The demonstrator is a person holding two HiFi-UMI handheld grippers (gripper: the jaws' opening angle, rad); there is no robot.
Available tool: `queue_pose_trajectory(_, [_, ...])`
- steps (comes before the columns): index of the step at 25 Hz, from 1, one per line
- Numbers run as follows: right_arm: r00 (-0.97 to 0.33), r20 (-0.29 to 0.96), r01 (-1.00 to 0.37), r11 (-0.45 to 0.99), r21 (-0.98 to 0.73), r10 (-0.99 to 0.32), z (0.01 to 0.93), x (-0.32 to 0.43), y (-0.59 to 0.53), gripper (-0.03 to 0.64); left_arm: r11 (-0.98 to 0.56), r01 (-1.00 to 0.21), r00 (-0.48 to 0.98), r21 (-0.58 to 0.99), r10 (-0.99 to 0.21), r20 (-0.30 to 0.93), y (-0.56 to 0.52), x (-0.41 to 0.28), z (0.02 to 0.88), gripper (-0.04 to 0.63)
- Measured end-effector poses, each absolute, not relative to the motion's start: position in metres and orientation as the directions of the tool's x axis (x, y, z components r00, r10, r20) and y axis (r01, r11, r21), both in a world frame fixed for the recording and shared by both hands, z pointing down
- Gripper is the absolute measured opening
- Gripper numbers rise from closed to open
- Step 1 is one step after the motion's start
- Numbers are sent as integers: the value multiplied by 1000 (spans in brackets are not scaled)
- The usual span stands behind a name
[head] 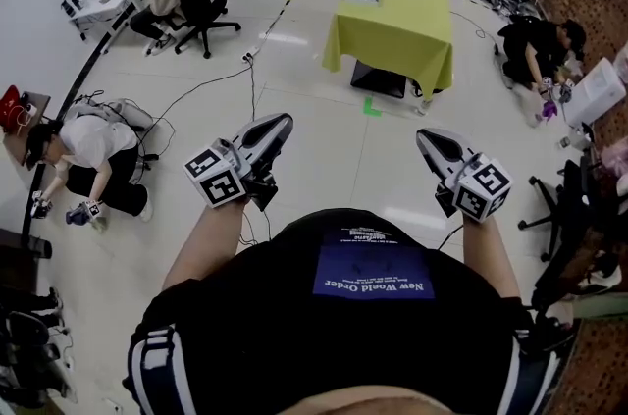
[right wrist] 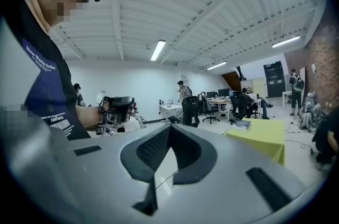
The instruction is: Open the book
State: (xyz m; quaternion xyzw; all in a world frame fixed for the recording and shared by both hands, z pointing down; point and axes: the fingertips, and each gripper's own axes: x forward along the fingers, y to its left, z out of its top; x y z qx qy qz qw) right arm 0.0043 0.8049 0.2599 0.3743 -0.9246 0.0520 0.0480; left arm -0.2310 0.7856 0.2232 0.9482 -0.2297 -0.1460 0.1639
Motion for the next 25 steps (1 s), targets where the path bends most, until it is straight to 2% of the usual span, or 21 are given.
queue_pose_trajectory(4, [-721,128,-692,718,-77,-681,266,32,767,-12,-842,-382,862,380,-473,-182,758,-196,225,3])
queue_pose_trajectory(14, [-681,170,-730,679,-82,-712,288,36,676,-12,-864,-317,894,391,-410,-180,650,-184,240,3])
queue_pose_trajectory(17, [-632,166,-773,632,-56,-757,276,31,632,-12,-888,-265,916,376,-354,-191,599,-188,238,3])
queue_pose_trajectory(25, [-531,100,-843,514,-158,-841,265,12,529,-12,-913,-201,953,354,-265,-143,483,-221,242,3])
